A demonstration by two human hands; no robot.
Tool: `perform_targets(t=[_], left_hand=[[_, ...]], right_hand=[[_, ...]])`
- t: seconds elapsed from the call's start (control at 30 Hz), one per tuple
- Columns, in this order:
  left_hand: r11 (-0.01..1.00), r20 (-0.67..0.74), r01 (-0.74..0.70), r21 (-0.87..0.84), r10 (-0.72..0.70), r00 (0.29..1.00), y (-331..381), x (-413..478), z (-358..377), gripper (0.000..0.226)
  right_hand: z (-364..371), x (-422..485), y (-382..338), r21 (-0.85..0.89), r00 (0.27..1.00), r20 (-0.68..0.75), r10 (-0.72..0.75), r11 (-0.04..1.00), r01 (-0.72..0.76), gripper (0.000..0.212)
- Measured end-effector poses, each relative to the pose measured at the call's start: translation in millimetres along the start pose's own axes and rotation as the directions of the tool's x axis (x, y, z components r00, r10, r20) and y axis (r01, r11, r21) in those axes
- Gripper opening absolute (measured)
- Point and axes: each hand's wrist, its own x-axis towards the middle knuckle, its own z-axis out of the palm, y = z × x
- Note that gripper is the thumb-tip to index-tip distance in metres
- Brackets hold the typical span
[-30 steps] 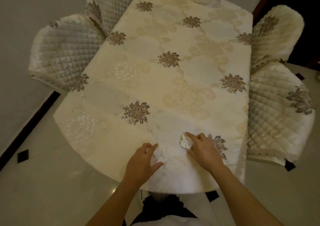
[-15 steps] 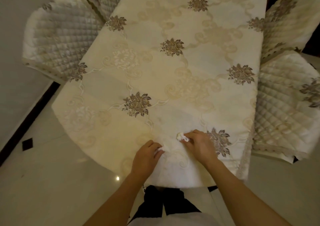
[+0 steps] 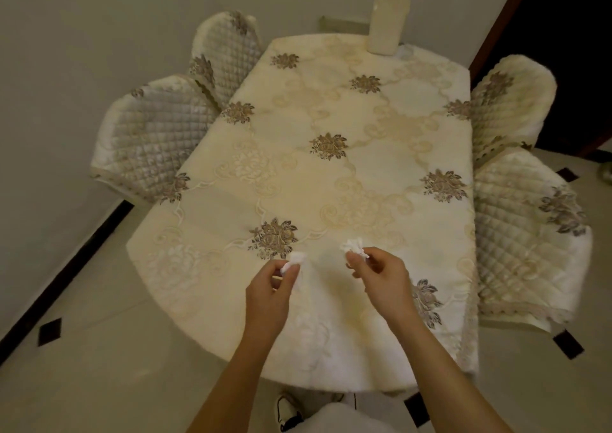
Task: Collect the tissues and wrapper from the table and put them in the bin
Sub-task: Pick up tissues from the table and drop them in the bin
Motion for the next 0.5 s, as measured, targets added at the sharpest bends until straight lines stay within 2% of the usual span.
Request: perform_targets(t=[0.1,0.2,0.27,0.4,0.5], left_hand=[[0.998,0.003,-0.025,-0.054,0.025,1.0,17.5,4.0,-9.0,0.012],[0.995,0.014,-0.031,-0.093,0.033,0.999,29.2,6.8,-13.8,0.012],[0.994,0.032,-0.03,-0.109,0.034,0.999,36.2,7.0,-14.3,0.011],[0.992,0.128,-0.039,-0.117,0.054,0.99,43.0,4.6,-11.6,0.009],[0.991,0.211,-0.088,-0.103,0.108,0.972,42.5,2.1,-5.5,0.009]], right_hand=[[-3.0,-7.3,-18.6,0.045,1.0,-0.022,-0.017,0.999,0.018,0.017],[-8.8,-17.9,-28.2,0.07,0.998,-0.062,0.001,0.998,0.003,0.035],[-13.9,-27.3,-30.3,0.067,0.995,-0.098,0.014,0.998,-0.007,0.04],[-24.7,-48.4,-26.3,0.064,0.981,-0.19,0.033,0.998,-0.021,0.028],[-32.8,-67.5,-19.4,0.085,0.958,-0.277,0.069,0.995,-0.047,0.029]])
